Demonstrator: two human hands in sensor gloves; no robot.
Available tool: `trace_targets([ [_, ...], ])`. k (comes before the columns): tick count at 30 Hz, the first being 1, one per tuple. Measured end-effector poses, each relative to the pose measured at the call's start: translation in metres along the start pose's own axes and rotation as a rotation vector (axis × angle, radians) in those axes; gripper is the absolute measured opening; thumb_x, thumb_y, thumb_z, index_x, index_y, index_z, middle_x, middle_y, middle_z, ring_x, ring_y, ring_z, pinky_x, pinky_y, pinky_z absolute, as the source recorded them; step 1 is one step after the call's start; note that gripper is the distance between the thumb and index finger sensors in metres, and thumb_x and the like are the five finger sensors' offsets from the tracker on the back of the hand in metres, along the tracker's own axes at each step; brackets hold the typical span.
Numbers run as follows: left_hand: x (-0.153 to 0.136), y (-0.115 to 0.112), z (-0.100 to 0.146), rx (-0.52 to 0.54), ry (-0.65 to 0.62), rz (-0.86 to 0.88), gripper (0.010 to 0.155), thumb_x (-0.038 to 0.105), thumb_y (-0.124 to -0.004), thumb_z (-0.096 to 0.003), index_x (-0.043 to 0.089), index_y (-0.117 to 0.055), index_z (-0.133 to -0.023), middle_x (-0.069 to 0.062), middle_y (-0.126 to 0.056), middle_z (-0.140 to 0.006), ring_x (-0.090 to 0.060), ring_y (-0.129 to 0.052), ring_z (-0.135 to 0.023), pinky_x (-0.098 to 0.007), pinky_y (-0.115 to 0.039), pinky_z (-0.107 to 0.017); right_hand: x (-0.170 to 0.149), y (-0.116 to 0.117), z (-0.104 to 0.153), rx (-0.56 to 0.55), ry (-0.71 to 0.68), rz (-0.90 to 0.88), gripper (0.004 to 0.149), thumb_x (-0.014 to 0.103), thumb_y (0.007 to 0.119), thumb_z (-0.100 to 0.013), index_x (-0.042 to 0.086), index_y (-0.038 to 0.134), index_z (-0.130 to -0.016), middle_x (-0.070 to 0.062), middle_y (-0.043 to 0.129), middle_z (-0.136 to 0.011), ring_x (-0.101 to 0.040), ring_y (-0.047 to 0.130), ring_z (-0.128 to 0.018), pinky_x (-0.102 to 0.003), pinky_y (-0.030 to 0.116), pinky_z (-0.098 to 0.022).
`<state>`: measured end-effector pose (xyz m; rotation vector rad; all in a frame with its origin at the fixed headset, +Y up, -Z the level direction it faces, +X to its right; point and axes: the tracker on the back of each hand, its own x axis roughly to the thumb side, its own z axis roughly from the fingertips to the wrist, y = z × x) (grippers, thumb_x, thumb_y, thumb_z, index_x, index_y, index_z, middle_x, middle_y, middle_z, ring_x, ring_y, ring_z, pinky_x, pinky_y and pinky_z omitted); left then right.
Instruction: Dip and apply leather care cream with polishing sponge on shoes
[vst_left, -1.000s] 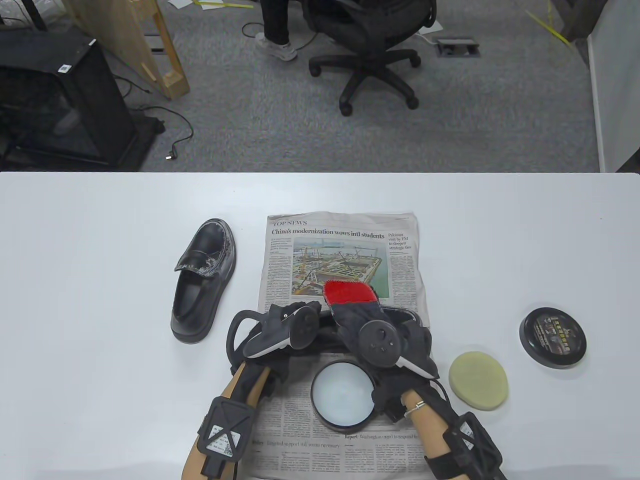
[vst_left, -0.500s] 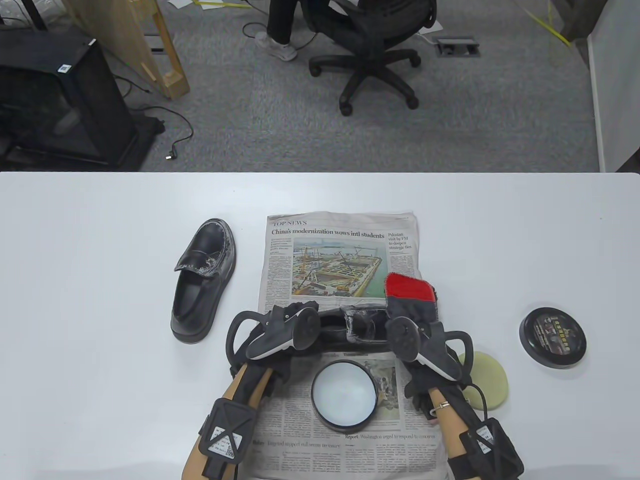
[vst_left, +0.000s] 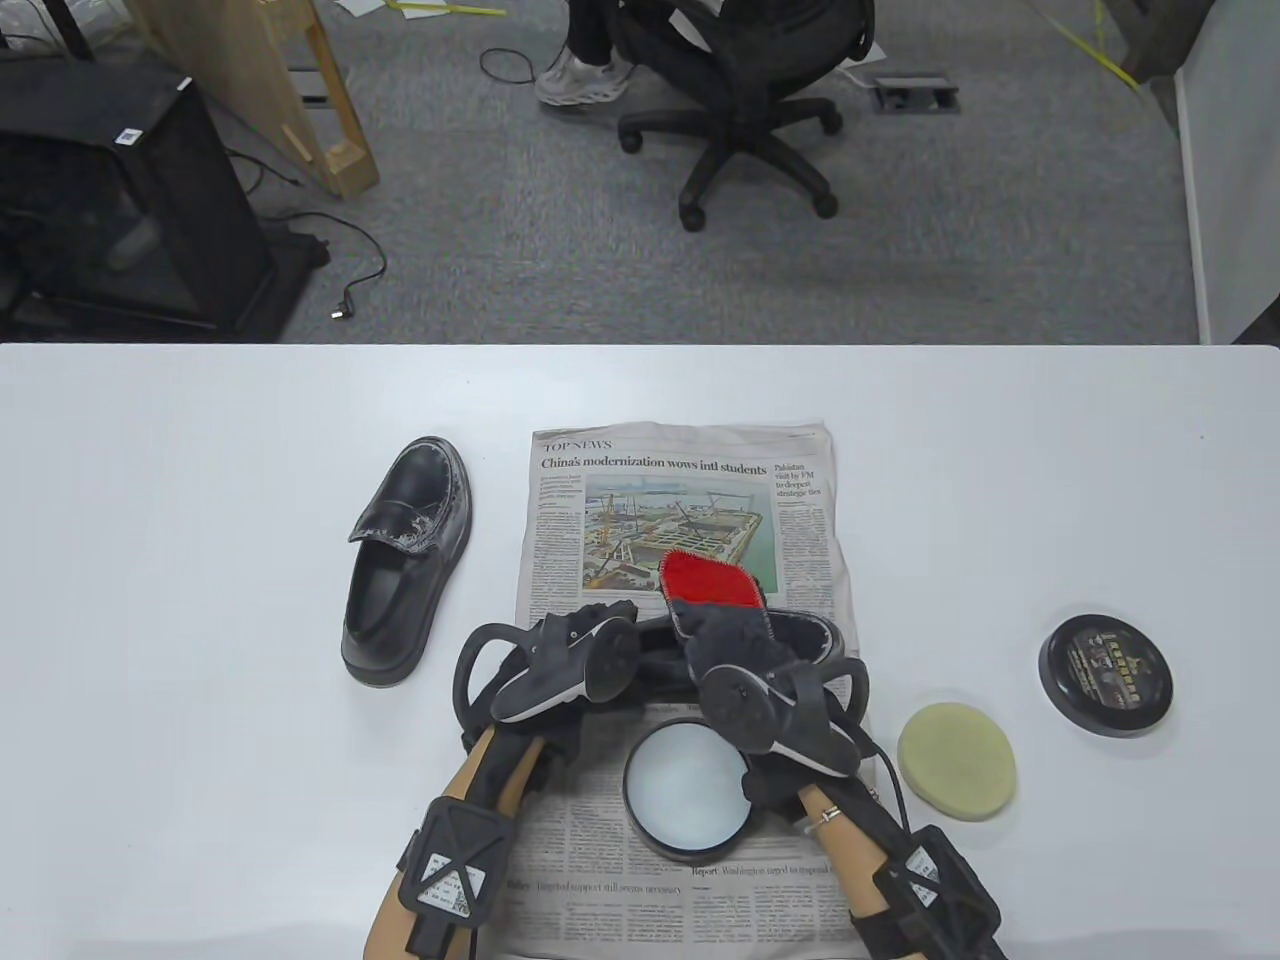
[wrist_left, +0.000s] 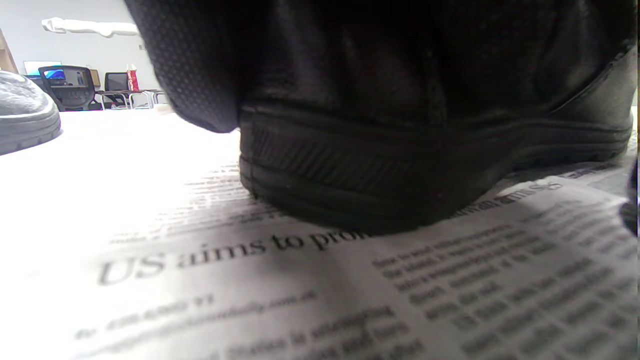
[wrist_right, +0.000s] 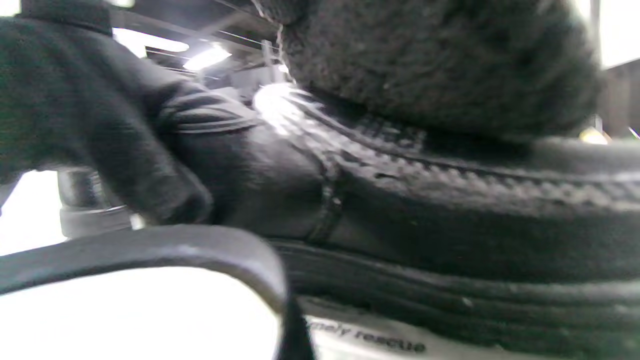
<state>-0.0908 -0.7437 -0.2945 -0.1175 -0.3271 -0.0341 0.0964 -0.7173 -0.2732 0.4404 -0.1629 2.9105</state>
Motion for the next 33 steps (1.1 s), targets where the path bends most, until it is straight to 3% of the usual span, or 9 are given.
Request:
trace_targets([
  [6,0.000,0.000,0.000,0.004,0.008,0.001,0.087,0.064,-0.083,-0.0345,0.027,-0.061,-0.110,-0.005,-0.083,-0.107,-0.028,-0.089,-0.091,-0.040,-0.084,-0.062,-0.045,0.009,-0.003,0.125,0.148,-0.027,0.048,0.036,0.050,-0.063,0.017,0.053,-0.107,-0.007,0.067,-0.109,-0.035,0.071,-0.100,-0.043,0.067,-0.069],
  [10,0.000,0.000,0.001,0.005,0.014,0.004,0.087,0.064,-0.083,-0.0351,0.026,-0.062,-0.110,-0.005,-0.083,-0.107,-0.028,-0.089,-0.090,-0.039,-0.084,-0.062,-0.055,0.008,0.013,0.149,0.141,0.141,0.049,0.036,0.051,-0.064,0.017,0.049,-0.109,-0.007,0.061,-0.112,-0.037,0.064,-0.103,-0.046,0.064,-0.069],
  [15,0.000,0.001,-0.001,0.002,0.021,0.002,0.087,0.064,-0.083,-0.0349,0.026,-0.062,-0.110,-0.005,-0.084,-0.107,-0.028,-0.089,-0.090,-0.039,-0.084,-0.061,-0.046,0.003,0.040,0.062,0.082,0.209,0.049,0.034,0.053,-0.063,0.012,0.054,-0.107,-0.014,0.067,-0.107,-0.042,0.075,-0.093,-0.042,0.078,-0.061],
  [19,0.001,0.000,-0.001,0.010,0.016,-0.002,0.087,0.064,-0.083,-0.0341,0.026,-0.063,-0.110,-0.005,-0.084,-0.107,-0.028,-0.090,-0.090,-0.040,-0.085,-0.061,-0.017,-0.002,0.052,0.008,-0.040,0.050,0.049,0.034,0.054,-0.063,0.011,0.055,-0.106,-0.015,0.068,-0.106,-0.042,0.078,-0.091,-0.042,0.081,-0.060],
  [22,0.001,0.000,-0.001,0.009,0.008,0.002,0.086,0.064,-0.083,-0.0339,0.027,-0.063,-0.109,-0.004,-0.084,-0.107,-0.029,-0.089,-0.091,-0.040,-0.085,-0.061,0.001,-0.008,0.046,-0.005,-0.100,-0.056,0.048,0.035,0.053,-0.064,0.014,0.054,-0.107,-0.012,0.066,-0.108,-0.041,0.075,-0.095,-0.046,0.076,-0.065],
  [25,0.000,0.000,-0.001,0.007,0.001,0.014,0.087,0.064,-0.083,-0.0339,0.027,-0.062,-0.110,-0.004,-0.083,-0.108,-0.029,-0.089,-0.092,-0.041,-0.085,-0.062,0.010,-0.008,0.028,0.056,-0.113,-0.108,0.048,0.037,0.051,-0.064,0.019,0.054,-0.108,-0.007,0.065,-0.111,-0.036,0.068,-0.102,-0.060,0.065,-0.067],
  [28,0.002,0.000,-0.001,0.009,0.005,-0.005,0.087,0.064,-0.083,-0.0342,0.027,-0.062,-0.110,-0.004,-0.083,-0.108,-0.029,-0.089,-0.091,-0.040,-0.085,-0.061,-0.001,0.003,0.006,0.162,-0.036,-0.138,0.051,0.039,0.048,-0.065,0.018,0.049,-0.111,-0.007,0.060,-0.114,-0.037,0.062,-0.105,-0.060,0.059,-0.068],
  [33,0.002,-0.001,0.001,0.021,0.009,-0.008,0.085,0.065,-0.082,-0.0357,0.027,-0.063,-0.110,-0.004,-0.084,-0.106,-0.028,-0.090,-0.089,-0.039,-0.086,-0.060,-0.039,0.010,-0.003,0.218,0.139,-0.066,0.050,0.037,0.049,-0.065,0.018,0.049,-0.111,-0.007,0.060,-0.115,-0.036,0.060,-0.106,-0.058,0.053,-0.070],
])
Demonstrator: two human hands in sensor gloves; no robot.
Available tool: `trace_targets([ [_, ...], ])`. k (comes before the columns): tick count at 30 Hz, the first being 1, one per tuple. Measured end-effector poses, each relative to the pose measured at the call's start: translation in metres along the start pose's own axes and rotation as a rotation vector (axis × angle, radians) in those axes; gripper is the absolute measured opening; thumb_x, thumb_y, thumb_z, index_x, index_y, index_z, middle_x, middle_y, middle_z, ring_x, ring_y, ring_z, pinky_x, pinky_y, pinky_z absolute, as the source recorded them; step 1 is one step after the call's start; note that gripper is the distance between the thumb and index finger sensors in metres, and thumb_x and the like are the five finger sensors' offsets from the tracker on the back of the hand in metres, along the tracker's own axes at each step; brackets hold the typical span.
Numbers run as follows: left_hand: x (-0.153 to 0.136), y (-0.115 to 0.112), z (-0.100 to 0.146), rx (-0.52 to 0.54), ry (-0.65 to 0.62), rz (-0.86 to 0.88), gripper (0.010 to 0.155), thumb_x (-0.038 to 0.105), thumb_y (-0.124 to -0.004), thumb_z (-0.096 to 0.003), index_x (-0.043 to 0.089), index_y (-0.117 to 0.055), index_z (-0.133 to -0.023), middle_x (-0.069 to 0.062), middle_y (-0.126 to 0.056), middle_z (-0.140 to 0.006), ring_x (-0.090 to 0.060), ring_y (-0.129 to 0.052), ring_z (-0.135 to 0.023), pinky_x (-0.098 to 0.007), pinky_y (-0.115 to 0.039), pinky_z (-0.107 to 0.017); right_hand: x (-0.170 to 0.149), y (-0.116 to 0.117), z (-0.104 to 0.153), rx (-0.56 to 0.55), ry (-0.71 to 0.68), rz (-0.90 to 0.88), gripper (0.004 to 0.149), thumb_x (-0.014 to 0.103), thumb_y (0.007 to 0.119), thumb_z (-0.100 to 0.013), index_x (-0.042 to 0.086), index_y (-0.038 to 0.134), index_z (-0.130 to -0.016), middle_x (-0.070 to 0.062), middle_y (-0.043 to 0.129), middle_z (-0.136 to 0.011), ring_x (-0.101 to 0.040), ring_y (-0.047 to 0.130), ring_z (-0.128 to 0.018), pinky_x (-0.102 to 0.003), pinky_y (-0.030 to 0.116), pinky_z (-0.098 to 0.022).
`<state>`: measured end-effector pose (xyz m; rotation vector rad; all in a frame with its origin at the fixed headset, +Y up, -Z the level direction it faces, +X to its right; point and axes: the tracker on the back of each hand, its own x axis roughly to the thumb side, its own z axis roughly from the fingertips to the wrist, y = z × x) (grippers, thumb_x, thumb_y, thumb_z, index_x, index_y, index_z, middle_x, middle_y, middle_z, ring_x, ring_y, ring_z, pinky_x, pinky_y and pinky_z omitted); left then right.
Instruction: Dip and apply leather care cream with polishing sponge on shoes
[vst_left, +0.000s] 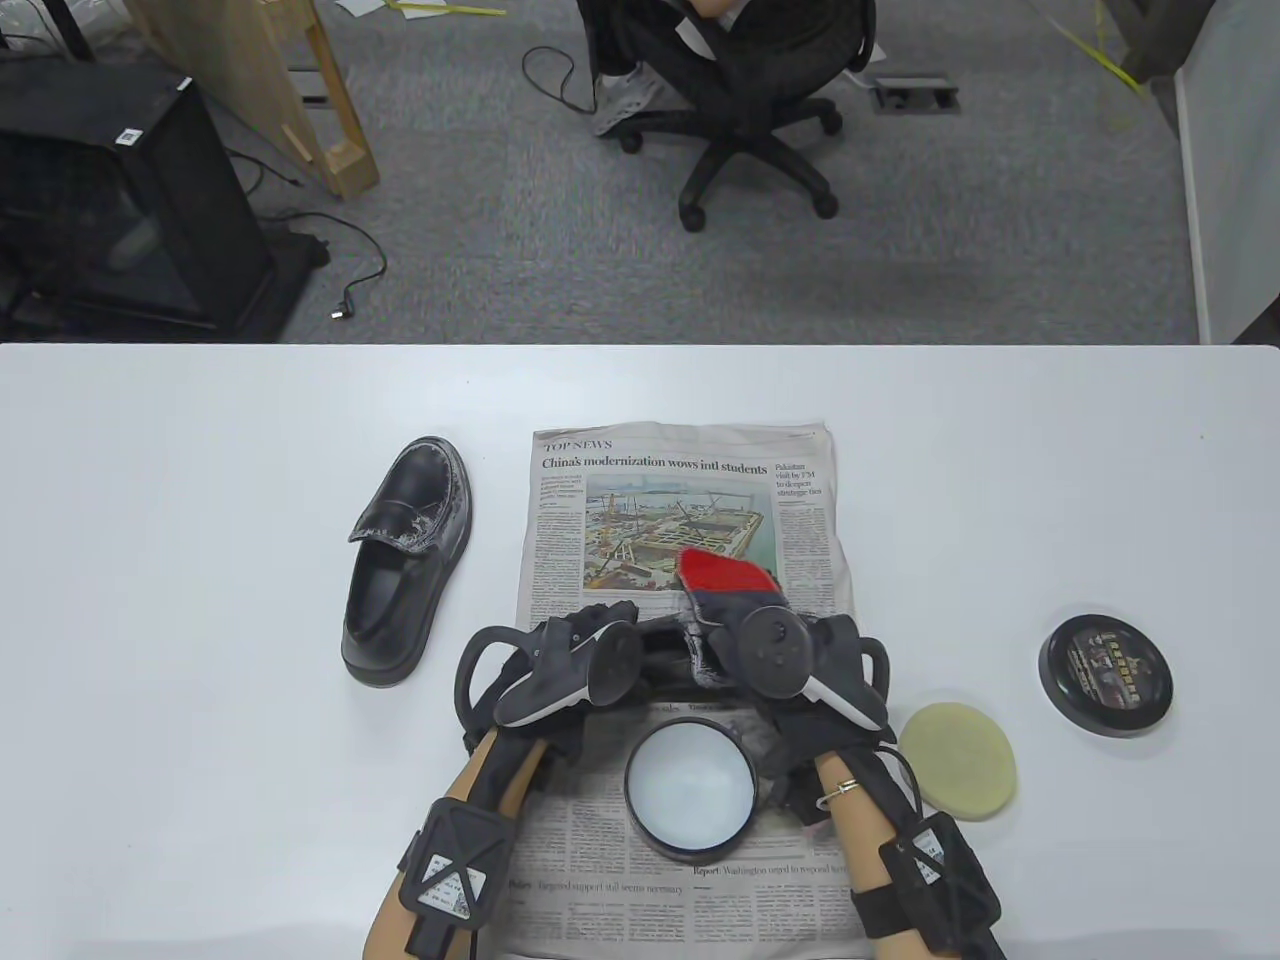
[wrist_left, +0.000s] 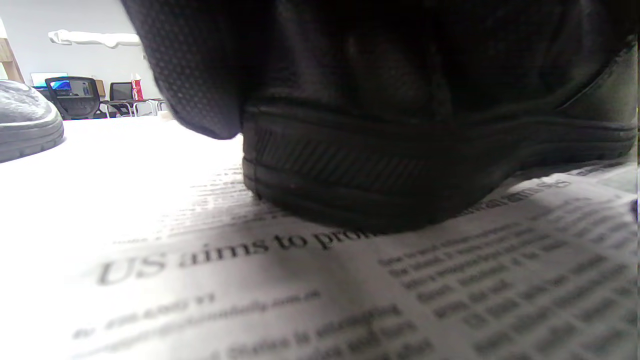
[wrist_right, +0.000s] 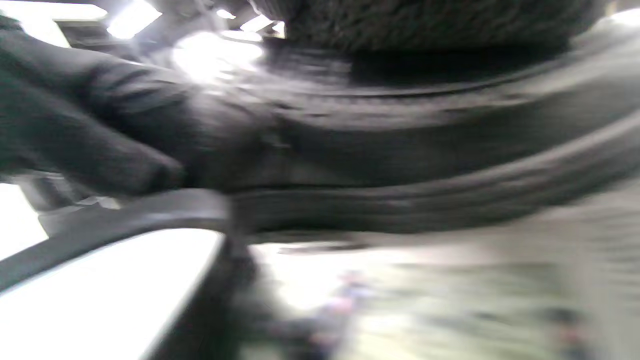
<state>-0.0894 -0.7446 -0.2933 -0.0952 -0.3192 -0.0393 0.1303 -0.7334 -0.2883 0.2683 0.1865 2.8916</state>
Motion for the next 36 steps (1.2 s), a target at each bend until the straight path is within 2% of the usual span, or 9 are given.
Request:
trace_targets([
  [4,0.000,0.000,0.000,0.000,0.006,-0.004,0.085,0.066,-0.081,-0.0362,0.026,-0.063,-0.109,-0.005,-0.085,-0.106,-0.028,-0.091,-0.088,-0.039,-0.086,-0.059,-0.026,0.000,0.014,-0.031,0.065,0.129,0.051,0.037,0.050,-0.064,0.018,0.046,-0.111,-0.007,0.055,-0.115,-0.038,0.056,-0.105,-0.053,0.058,-0.069],
  [6,0.000,0.000,0.000,-0.004,0.010,-0.007,0.085,0.066,-0.081,-0.0363,0.026,-0.063,-0.109,-0.005,-0.085,-0.105,-0.028,-0.091,-0.088,-0.038,-0.087,-0.058,-0.029,0.002,0.026,-0.065,0.066,0.206,0.052,0.035,0.052,-0.064,0.015,0.045,-0.111,-0.011,0.054,-0.114,-0.044,0.062,-0.101,-0.047,0.070,-0.065],
  [10,0.000,0.000,0.000,-0.001,0.009,-0.004,0.085,0.066,-0.081,-0.0358,0.026,-0.064,-0.109,-0.005,-0.085,-0.105,-0.029,-0.091,-0.087,-0.039,-0.087,-0.058,-0.023,0.004,0.048,-0.094,-0.025,0.327,0.054,0.034,0.056,-0.063,0.009,0.046,-0.111,-0.018,0.057,-0.110,-0.045,0.077,-0.092,-0.039,0.080,-0.061],
  [16,0.000,0.001,-0.002,-0.026,-0.022,-0.021,0.083,0.066,-0.081,-0.0351,0.028,-0.065,-0.107,-0.003,-0.084,-0.106,-0.029,-0.091,-0.090,-0.039,-0.087,-0.059,0.021,0.006,0.069,-0.163,-0.271,0.223,0.053,0.033,0.058,-0.062,0.009,0.050,-0.109,-0.019,0.062,-0.107,-0.043,0.080,-0.089,-0.038,0.083,-0.060],
  [20,-0.002,0.001,-0.002,-0.028,-0.033,-0.014,0.083,0.065,-0.082,-0.0345,0.029,-0.065,-0.107,-0.002,-0.083,-0.107,-0.028,-0.091,-0.091,-0.038,-0.088,-0.060,0.046,-0.005,0.056,-0.230,-0.365,0.172,0.051,0.034,0.058,-0.062,0.013,0.052,-0.108,-0.015,0.064,-0.108,-0.041,0.080,-0.091,-0.040,0.082,-0.061],
  [25,-0.002,0.001,-0.001,-0.013,-0.029,-0.016,0.083,0.065,-0.082,-0.0345,0.029,-0.065,-0.107,-0.003,-0.084,-0.106,-0.028,-0.091,-0.090,-0.038,-0.088,-0.059,0.037,-0.009,0.017,-0.156,-0.229,0.128,0.049,0.035,0.056,-0.062,0.014,0.053,-0.107,-0.012,0.067,-0.108,-0.040,0.080,-0.092,-0.044,0.079,-0.062],
  [28,-0.002,0.000,0.000,0.004,-0.025,-0.011,0.083,0.066,-0.082,-0.0355,0.028,-0.065,-0.108,-0.003,-0.085,-0.106,-0.029,-0.092,-0.089,-0.038,-0.088,-0.058,0.011,-0.004,0.003,-0.065,-0.103,0.058,0.049,0.035,0.053,-0.063,0.016,0.051,-0.108,-0.010,0.064,-0.110,-0.040,0.071,-0.099,-0.050,0.067,-0.069],
  [32,-0.001,0.001,0.000,0.001,-0.017,-0.019,0.083,0.066,-0.081,-0.0359,0.028,-0.065,-0.108,-0.003,-0.085,-0.105,-0.029,-0.092,-0.088,-0.038,-0.088,-0.058,-0.025,-0.003,0.011,-0.050,0.003,0.069,0.048,0.034,0.053,-0.064,0.018,0.049,-0.109,-0.007,0.060,-0.113,-0.037,0.061,-0.104,-0.050,0.057,-0.071],
  [36,-0.001,0.001,0.000,0.000,-0.009,-0.021,0.083,0.066,-0.081,-0.0362,0.027,-0.066,-0.108,-0.004,-0.086,-0.105,-0.030,-0.093,-0.086,-0.037,-0.089,-0.056,-0.032,-0.008,0.030,-0.061,0.030,0.241,0.049,0.034,0.054,-0.064,0.016,0.051,-0.109,-0.010,0.061,-0.112,-0.041,0.068,-0.099,-0.048,0.068,-0.067],
])
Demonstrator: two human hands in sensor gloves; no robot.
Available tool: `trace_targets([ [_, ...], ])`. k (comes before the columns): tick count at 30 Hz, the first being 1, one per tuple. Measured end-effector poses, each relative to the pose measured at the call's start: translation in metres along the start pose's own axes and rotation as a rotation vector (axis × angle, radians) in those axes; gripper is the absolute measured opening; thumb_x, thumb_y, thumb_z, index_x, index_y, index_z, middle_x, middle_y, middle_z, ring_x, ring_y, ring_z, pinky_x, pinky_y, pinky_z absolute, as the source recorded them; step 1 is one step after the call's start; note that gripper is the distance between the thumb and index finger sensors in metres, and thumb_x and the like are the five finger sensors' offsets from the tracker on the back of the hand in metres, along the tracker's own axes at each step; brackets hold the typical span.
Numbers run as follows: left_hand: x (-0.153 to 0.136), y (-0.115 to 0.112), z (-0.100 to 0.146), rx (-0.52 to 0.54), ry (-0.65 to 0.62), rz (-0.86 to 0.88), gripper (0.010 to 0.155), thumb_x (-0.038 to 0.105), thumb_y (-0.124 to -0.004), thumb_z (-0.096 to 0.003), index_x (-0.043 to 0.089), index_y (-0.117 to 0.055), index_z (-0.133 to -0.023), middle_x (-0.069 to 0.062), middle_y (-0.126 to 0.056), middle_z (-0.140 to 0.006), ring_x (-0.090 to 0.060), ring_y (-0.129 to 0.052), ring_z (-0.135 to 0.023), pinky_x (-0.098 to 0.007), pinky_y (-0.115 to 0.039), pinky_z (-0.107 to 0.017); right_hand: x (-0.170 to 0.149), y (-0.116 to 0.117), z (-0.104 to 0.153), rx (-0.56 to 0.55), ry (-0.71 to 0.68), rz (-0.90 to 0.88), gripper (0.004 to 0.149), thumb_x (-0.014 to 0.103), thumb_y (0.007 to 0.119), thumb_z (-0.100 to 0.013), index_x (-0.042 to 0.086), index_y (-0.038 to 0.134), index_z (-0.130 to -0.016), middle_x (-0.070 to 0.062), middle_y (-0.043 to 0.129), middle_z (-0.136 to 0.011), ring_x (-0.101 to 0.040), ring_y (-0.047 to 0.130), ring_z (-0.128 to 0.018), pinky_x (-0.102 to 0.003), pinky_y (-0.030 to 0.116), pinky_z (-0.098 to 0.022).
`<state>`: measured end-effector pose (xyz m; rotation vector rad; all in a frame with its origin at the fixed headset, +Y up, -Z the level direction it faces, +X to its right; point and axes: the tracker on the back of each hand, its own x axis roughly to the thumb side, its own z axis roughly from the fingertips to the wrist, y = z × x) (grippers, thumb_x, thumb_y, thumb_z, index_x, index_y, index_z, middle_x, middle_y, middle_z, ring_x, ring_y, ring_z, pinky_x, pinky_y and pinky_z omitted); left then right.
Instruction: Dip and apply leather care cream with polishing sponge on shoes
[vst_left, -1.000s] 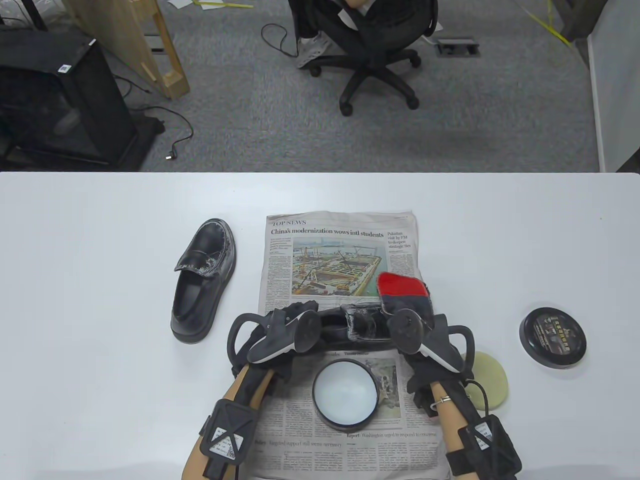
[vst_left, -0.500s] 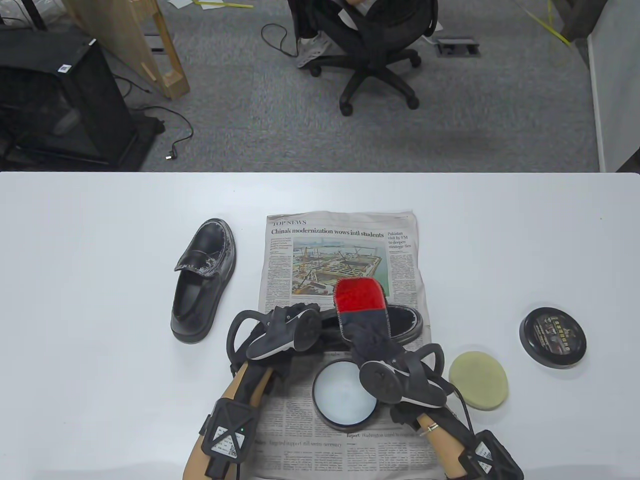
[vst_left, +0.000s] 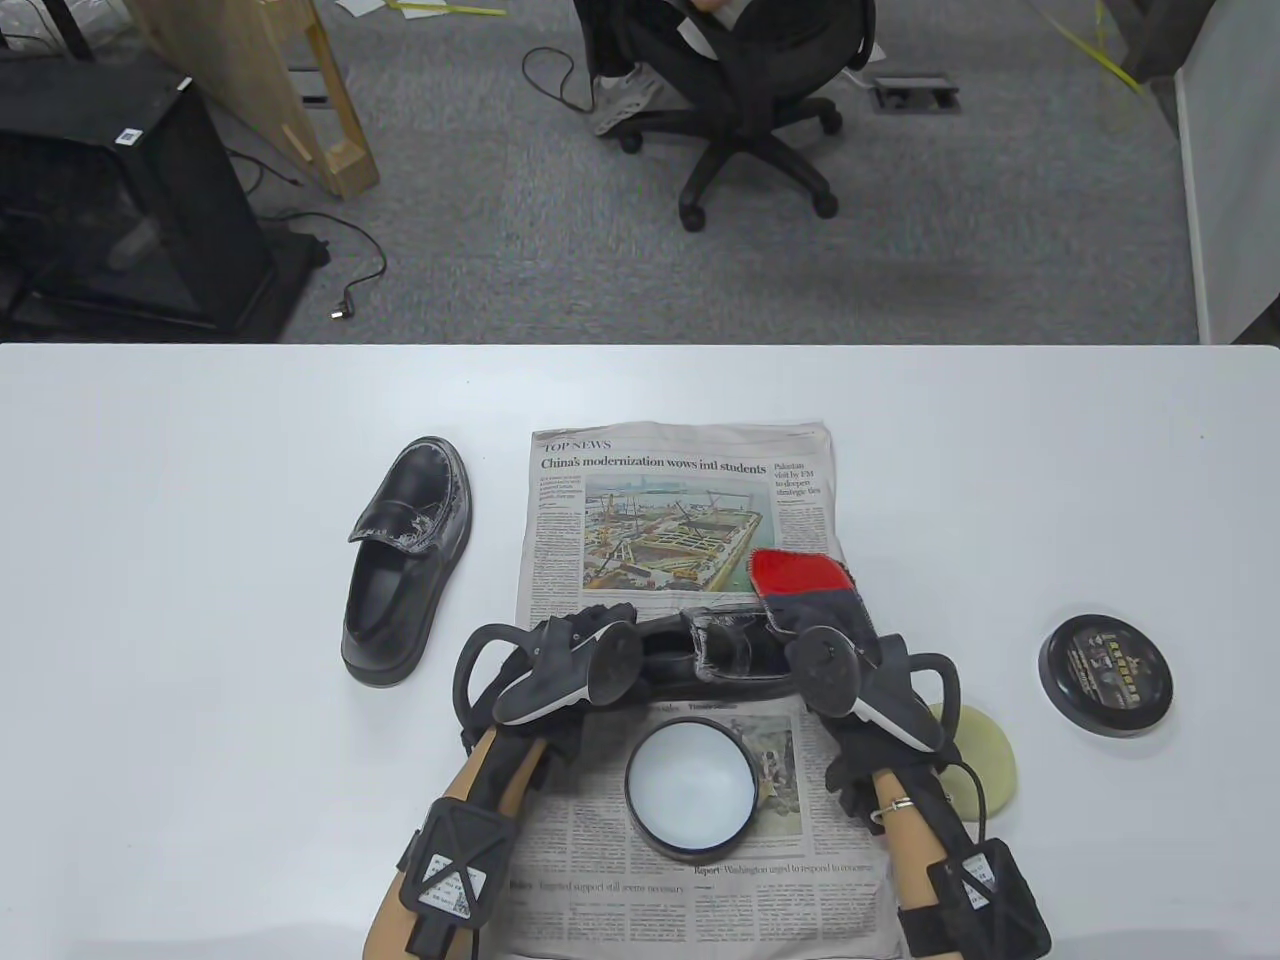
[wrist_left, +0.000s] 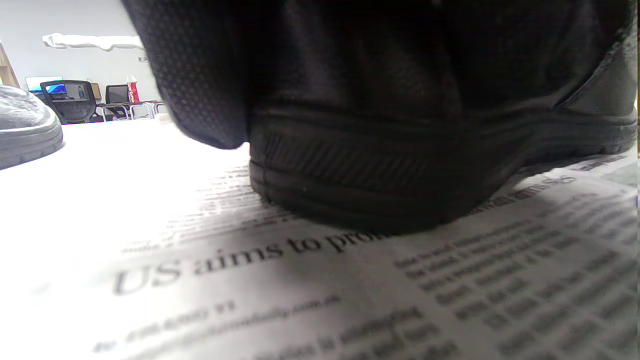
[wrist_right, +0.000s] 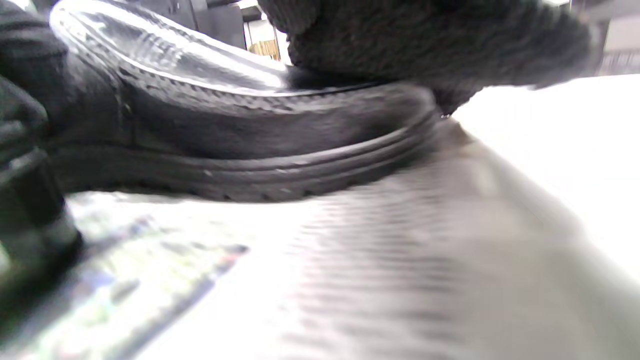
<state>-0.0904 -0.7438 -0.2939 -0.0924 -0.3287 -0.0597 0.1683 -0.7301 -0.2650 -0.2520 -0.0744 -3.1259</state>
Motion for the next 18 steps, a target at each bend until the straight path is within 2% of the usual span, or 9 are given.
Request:
trace_targets([
  [5,0.000,-0.001,0.000,0.006,0.004,0.008,0.084,0.066,-0.081,-0.0357,0.026,-0.066,-0.108,-0.005,-0.086,-0.105,-0.030,-0.093,-0.086,-0.038,-0.089,-0.055,0.024,-0.016,0.013,0.102,-0.074,0.060,0.050,0.032,0.056,-0.064,0.007,0.057,-0.107,-0.020,0.070,-0.104,-0.043,0.085,-0.086,-0.043,0.081,-0.058],
  [7,0.000,-0.001,0.000,0.009,-0.004,0.013,0.084,0.066,-0.081,-0.0354,0.026,-0.066,-0.108,-0.005,-0.086,-0.105,-0.030,-0.093,-0.087,-0.038,-0.089,-0.056,0.042,-0.020,0.018,0.085,-0.155,0.038,0.050,0.032,0.056,-0.064,0.006,0.058,-0.107,-0.022,0.072,-0.101,-0.041,0.089,-0.083,-0.042,0.084,-0.057],
  [12,-0.001,-0.001,-0.001,-0.003,-0.040,0.016,0.084,0.066,-0.081,-0.0351,0.027,-0.065,-0.108,-0.004,-0.084,-0.107,-0.030,-0.091,-0.091,-0.039,-0.090,-0.056,0.075,-0.030,0.020,-0.063,-0.272,-0.040,0.050,0.034,0.055,-0.064,0.010,0.056,-0.108,-0.018,0.069,-0.106,-0.041,0.082,-0.091,-0.046,0.076,-0.065],
  [14,-0.001,-0.001,-0.001,-0.005,-0.042,0.021,0.084,0.066,-0.082,-0.0352,0.027,-0.064,-0.108,-0.004,-0.083,-0.107,-0.030,-0.091,-0.092,-0.039,-0.090,-0.057,0.077,-0.029,0.012,-0.103,-0.284,-0.166,0.048,0.035,0.054,-0.064,0.015,0.055,-0.108,-0.011,0.067,-0.109,-0.039,0.076,-0.097,-0.051,0.070,-0.068],
  [17,-0.001,-0.002,0.000,-0.003,-0.043,0.026,0.084,0.065,-0.082,-0.0353,0.027,-0.064,-0.108,-0.004,-0.083,-0.108,-0.030,-0.090,-0.092,-0.040,-0.090,-0.057,0.071,-0.011,-0.009,0.004,-0.205,-0.289,0.049,0.038,0.050,-0.065,0.021,0.047,-0.111,-0.005,0.057,-0.116,-0.035,0.060,-0.107,-0.061,0.057,-0.071],
  [18,0.000,-0.001,0.000,0.000,-0.043,0.021,0.085,0.065,-0.082,-0.0353,0.027,-0.064,-0.109,-0.004,-0.083,-0.108,-0.030,-0.090,-0.092,-0.040,-0.090,-0.057,0.068,-0.006,-0.012,0.018,-0.187,-0.289,0.050,0.039,0.048,-0.065,0.022,0.045,-0.112,-0.003,0.055,-0.117,-0.033,0.057,-0.109,-0.061,0.054,-0.072],
])
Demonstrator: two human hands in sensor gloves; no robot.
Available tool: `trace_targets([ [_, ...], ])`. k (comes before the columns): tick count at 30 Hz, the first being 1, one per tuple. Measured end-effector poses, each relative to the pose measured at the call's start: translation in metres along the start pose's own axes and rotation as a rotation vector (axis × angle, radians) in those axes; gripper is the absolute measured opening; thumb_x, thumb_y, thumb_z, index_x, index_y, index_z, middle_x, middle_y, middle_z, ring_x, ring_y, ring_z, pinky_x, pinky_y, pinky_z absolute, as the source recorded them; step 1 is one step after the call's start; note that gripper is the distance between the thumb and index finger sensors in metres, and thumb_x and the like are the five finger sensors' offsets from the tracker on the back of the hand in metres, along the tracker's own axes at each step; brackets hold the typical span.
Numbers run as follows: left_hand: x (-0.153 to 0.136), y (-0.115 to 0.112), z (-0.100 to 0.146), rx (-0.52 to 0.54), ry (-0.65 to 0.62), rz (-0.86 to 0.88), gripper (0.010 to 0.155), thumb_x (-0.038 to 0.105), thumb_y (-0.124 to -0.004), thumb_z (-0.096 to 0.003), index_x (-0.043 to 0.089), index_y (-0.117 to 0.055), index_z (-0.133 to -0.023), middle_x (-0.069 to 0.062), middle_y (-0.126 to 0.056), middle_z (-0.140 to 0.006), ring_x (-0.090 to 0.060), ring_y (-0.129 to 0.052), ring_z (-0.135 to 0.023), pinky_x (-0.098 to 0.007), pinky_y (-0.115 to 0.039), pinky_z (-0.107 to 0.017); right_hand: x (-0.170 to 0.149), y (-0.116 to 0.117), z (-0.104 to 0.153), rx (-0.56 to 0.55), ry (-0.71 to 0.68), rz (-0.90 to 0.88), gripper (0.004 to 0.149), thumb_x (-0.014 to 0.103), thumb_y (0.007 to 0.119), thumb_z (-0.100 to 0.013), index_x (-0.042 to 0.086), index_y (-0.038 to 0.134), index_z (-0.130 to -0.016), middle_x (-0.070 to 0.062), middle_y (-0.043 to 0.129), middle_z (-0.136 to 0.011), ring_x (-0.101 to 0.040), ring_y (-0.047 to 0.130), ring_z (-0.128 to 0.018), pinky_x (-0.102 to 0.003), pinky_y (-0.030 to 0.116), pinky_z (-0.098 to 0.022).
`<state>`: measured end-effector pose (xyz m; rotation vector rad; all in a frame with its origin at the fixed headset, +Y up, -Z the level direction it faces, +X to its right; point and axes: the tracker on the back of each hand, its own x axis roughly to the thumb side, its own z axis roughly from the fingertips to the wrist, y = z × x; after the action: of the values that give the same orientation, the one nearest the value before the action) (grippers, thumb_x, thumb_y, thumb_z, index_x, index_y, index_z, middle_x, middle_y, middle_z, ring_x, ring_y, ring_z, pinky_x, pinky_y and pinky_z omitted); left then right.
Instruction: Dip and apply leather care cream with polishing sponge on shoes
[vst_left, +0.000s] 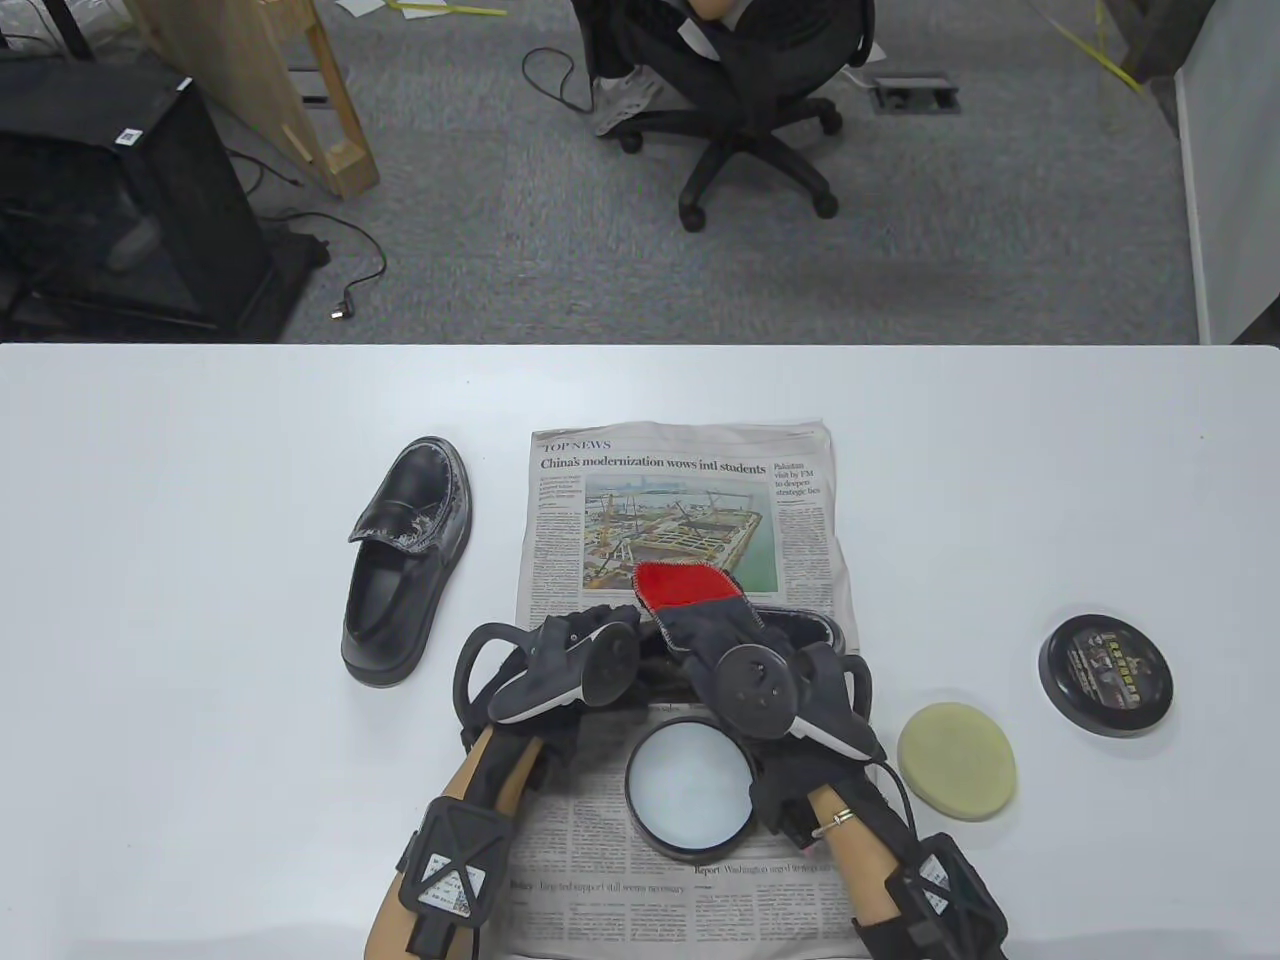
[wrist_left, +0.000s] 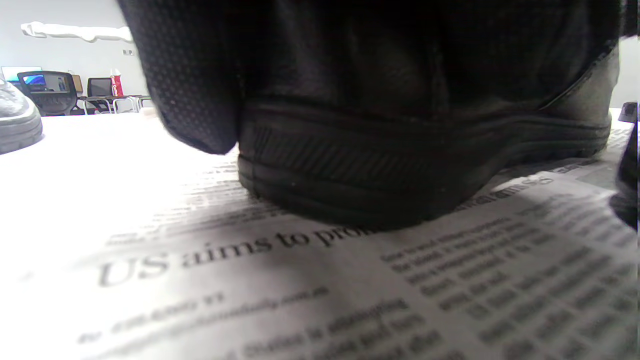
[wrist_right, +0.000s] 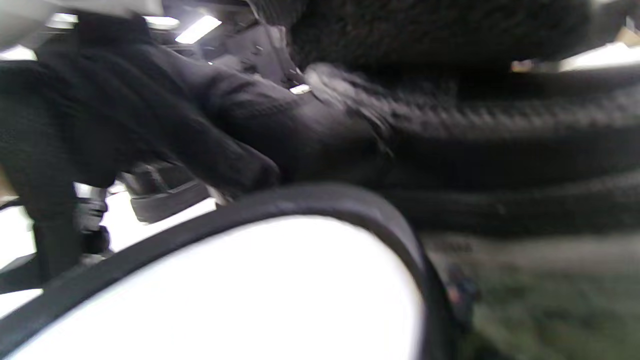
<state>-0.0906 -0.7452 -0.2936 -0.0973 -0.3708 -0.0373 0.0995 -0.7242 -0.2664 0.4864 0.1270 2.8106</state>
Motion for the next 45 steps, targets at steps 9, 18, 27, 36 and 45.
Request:
trace_targets([
  [9,0.001,0.000,0.001,0.016,0.030,-0.011,0.083,0.066,-0.081,-0.0368,0.026,-0.066,-0.108,-0.005,-0.086,-0.105,-0.031,-0.093,-0.087,-0.038,-0.090,-0.055,-0.054,-0.001,0.009,-0.018,0.222,0.195,0.050,0.036,0.050,-0.065,0.018,0.046,-0.111,-0.007,0.056,-0.116,-0.038,0.056,-0.106,-0.055,0.056,-0.071],
  [18,0.001,0.000,0.001,0.017,0.039,-0.009,0.084,0.066,-0.081,-0.0362,0.025,-0.066,-0.108,-0.005,-0.086,-0.105,-0.032,-0.093,-0.086,-0.038,-0.089,-0.056,-0.009,-0.007,0.026,0.039,0.125,0.511,0.051,0.032,0.055,-0.064,0.004,0.059,-0.106,-0.021,0.073,-0.101,-0.041,0.086,-0.084,-0.043,0.081,-0.057],
  [27,0.000,-0.001,0.001,0.026,0.021,0.016,0.085,0.065,-0.081,-0.0357,0.025,-0.065,-0.108,-0.006,-0.084,-0.106,-0.031,-0.090,-0.090,-0.041,-0.086,-0.061,0.006,-0.008,0.019,-0.122,-0.052,0.040,0.050,0.035,0.053,-0.064,0.013,0.053,-0.108,-0.014,0.064,-0.109,-0.039,0.074,-0.096,-0.044,0.073,-0.067],
  [36,0.000,-0.002,0.001,0.033,0.025,0.014,0.085,0.066,-0.081,-0.0357,0.025,-0.065,-0.109,-0.006,-0.085,-0.106,-0.030,-0.091,-0.090,-0.041,-0.086,-0.061,-0.048,-0.011,0.008,-0.040,0.197,0.166,0.049,0.036,0.051,-0.064,0.016,0.051,-0.109,-0.010,0.064,-0.111,-0.034,0.072,-0.098,-0.041,0.072,-0.067],
  [45,0.001,-0.002,0.002,0.037,0.040,0.014,0.085,0.066,-0.081,-0.0360,0.025,-0.065,-0.109,-0.006,-0.085,-0.106,-0.030,-0.091,-0.090,-0.040,-0.086,-0.061,-0.034,-0.016,0.028,0.051,0.191,0.415,0.049,0.034,0.054,-0.064,0.010,0.057,-0.107,-0.018,0.071,-0.104,-0.038,0.086,-0.086,-0.040,0.082,-0.058],
])
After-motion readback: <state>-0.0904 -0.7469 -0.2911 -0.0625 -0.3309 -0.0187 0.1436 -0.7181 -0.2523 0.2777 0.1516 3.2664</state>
